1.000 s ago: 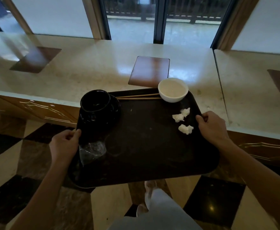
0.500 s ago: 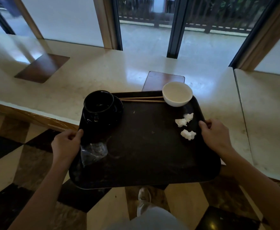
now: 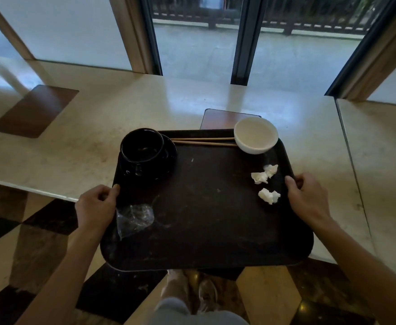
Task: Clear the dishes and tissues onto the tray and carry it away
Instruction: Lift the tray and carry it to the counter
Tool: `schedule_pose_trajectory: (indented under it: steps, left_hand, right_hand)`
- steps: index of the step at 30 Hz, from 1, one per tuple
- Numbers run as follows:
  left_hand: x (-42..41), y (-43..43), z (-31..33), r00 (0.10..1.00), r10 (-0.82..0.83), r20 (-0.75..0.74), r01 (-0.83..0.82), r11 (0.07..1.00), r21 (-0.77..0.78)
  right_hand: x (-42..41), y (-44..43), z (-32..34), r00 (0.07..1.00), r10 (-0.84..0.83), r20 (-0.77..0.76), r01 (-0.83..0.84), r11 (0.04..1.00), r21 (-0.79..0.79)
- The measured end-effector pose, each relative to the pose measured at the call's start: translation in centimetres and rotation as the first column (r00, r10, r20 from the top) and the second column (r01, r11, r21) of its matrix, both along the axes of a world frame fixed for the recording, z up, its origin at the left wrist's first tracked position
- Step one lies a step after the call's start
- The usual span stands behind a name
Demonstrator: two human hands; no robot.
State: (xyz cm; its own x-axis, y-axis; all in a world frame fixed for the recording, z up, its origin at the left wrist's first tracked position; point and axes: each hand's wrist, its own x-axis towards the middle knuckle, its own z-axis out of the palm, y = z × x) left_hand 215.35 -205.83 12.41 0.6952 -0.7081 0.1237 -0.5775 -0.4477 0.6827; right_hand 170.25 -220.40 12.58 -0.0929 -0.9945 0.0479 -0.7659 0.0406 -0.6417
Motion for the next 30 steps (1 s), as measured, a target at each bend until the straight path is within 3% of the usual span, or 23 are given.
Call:
schedule_pose_trajectory:
  steps: [11, 18, 30]
  left_hand:
    - [4.6, -11.3, -2.5, 0.990, -0.141, -0.004, 0.140, 0.990, -0.033]
    - [6.9, -17.5, -5.1, 0.969, -0.230, -0.092, 0.225, 0.973, -0.058]
    - [6.1, -22.8, -13.1, 0.943, -0.238, -0.231, 0.248, 0.969, 0.015]
  right_hand:
    - [3.5, -4.9, -3.0, 0.983, -0.177, 0.048, 0.177, 0.984, -0.001]
    - [5.8, -7.9, -5.6, 0.961, -0.273, 0.047, 0.273, 0.962, 0.002]
    - [5.7, -11.9, -12.9, 0.939, -0.343, 0.038, 0.340, 0.938, 0.061]
